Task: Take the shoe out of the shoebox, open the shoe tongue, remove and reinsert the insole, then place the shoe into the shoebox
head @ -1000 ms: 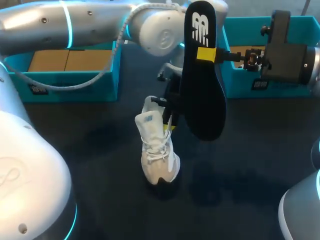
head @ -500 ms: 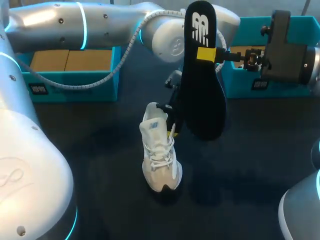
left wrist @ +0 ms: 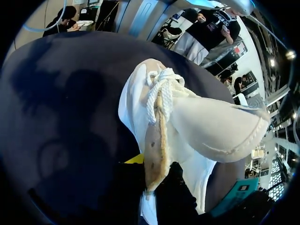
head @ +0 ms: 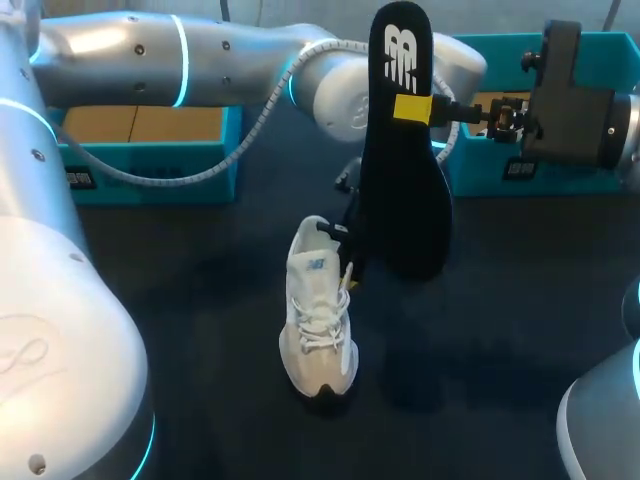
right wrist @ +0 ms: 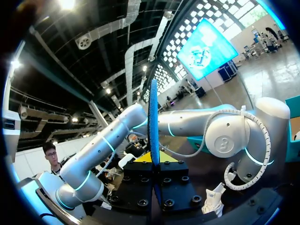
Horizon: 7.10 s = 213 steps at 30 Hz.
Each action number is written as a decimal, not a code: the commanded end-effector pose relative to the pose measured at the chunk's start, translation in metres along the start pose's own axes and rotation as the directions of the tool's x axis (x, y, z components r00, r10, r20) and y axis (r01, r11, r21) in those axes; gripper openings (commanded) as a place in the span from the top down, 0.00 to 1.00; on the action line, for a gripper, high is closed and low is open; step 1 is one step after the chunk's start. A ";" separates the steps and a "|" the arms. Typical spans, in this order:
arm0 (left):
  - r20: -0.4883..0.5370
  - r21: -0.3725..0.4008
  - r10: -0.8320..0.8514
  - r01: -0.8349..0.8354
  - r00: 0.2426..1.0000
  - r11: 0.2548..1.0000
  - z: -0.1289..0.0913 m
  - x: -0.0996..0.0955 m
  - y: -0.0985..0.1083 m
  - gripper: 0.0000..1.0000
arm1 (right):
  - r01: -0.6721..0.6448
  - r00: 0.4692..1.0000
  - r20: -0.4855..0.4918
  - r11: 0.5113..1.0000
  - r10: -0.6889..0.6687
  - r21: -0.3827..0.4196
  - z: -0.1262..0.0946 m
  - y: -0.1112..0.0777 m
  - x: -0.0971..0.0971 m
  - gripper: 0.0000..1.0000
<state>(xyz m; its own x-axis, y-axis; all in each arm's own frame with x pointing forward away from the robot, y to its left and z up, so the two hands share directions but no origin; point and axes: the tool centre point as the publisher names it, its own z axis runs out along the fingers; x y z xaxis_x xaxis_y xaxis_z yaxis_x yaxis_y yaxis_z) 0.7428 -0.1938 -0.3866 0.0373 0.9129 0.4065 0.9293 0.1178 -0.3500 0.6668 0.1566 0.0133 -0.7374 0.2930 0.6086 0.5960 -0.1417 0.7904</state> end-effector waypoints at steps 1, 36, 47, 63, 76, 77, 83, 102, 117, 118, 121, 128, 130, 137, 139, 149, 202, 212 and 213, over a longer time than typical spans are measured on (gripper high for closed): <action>-0.009 -0.001 0.000 0.000 1.000 1.000 -0.001 -0.002 0.000 0.12 | 0.000 1.000 -0.001 1.000 0.000 -0.001 0.006 0.001 -0.001 1.00; 0.558 -0.124 -0.061 0.155 0.828 0.980 -0.122 0.063 0.018 0.00 | 0.000 1.000 -0.001 1.000 0.000 -0.001 0.006 0.001 -0.001 1.00; 0.659 -0.159 0.019 0.115 0.752 0.981 -0.134 0.081 0.017 0.00 | 0.000 1.000 -0.001 1.000 0.000 -0.001 0.006 0.001 -0.001 1.00; 0.848 -0.134 -0.035 0.277 0.530 0.952 -0.133 0.105 0.021 0.00 | -0.067 0.998 -0.001 0.997 0.067 -0.032 0.009 0.013 -0.020 1.00; 0.938 -0.186 0.086 0.277 0.336 0.943 -0.174 0.134 -0.002 0.00 | -0.221 0.975 -0.010 0.972 0.221 -0.080 -0.001 0.053 -0.046 1.00; 0.941 -0.195 0.103 0.271 0.321 0.943 -0.177 0.137 -0.004 0.00 | -0.228 0.974 -0.005 0.971 0.228 -0.074 -0.001 0.055 -0.047 1.00; 0.960 -0.244 0.190 0.279 0.207 0.929 -0.197 0.153 -0.008 0.00 | -0.303 0.952 0.004 0.946 0.305 -0.116 0.005 0.072 -0.055 1.00; 0.933 -0.330 0.350 0.200 -0.078 0.923 -0.237 0.213 -0.031 0.00 | -0.522 0.851 0.036 0.851 0.524 -0.058 0.050 0.077 -0.090 1.00; 0.849 -0.409 0.440 0.163 -0.293 0.898 -0.251 0.228 -0.067 0.00 | -0.684 0.724 0.069 0.728 0.686 -0.051 0.093 0.067 -0.117 1.00; 0.845 -0.410 0.439 0.157 -0.305 0.899 -0.251 0.228 -0.069 0.00 | -0.685 0.723 0.074 0.727 0.687 -0.045 0.096 0.066 -0.117 1.00; 0.834 -0.410 0.432 0.139 -0.344 0.901 -0.250 0.229 -0.076 0.00 | -0.692 0.716 0.093 0.721 0.692 -0.036 0.108 0.063 -0.116 1.00; 0.808 -0.448 0.459 0.122 -0.370 0.886 -0.250 0.226 -0.092 0.00 | -0.727 0.681 0.089 0.686 0.727 -0.033 0.133 0.049 -0.119 1.00; 0.803 -0.451 0.462 0.124 -0.376 0.884 -0.250 0.224 -0.093 0.00 | -0.738 0.669 0.096 0.674 0.737 -0.031 0.138 0.044 -0.120 1.00; 0.793 -0.455 0.462 0.120 -0.396 0.883 -0.251 0.213 -0.090 0.00 | -0.757 0.647 0.104 0.653 0.755 -0.036 0.153 0.037 -0.117 1.00; 0.794 -0.453 0.460 0.117 -0.399 0.884 -0.251 0.210 -0.089 0.00 | -0.763 0.639 0.101 0.645 0.762 -0.041 0.157 0.035 -0.117 1.00; 0.785 -0.468 0.467 0.104 -0.407 0.878 -0.255 0.201 -0.090 0.23 | -0.774 0.628 0.088 0.632 0.773 -0.032 0.175 0.024 -0.113 1.00; 0.812 -0.436 0.424 0.066 -0.401 0.897 -0.241 0.201 -0.087 1.00 | -0.761 0.640 0.098 0.646 0.762 -0.057 0.150 0.005 -0.111 0.00; 0.817 -0.439 0.421 0.048 -0.395 0.897 -0.239 0.207 -0.092 1.00 | -0.705 0.707 0.048 0.709 0.705 -0.026 0.102 -0.006 -0.106 0.00; 0.819 -0.436 0.417 0.045 -0.395 0.899 -0.239 0.208 -0.092 1.00 | -0.700 0.713 0.035 0.713 0.701 -0.018 0.098 -0.006 -0.105 0.00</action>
<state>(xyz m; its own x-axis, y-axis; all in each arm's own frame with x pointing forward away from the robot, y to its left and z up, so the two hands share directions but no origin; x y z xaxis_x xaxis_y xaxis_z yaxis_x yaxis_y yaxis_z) 0.7529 -0.1110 -0.0687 0.0729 0.0066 -0.9973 0.9971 -0.0207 0.0727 0.7821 0.2524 -0.0588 -0.0728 0.1880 0.9795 0.9236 -0.3580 0.1373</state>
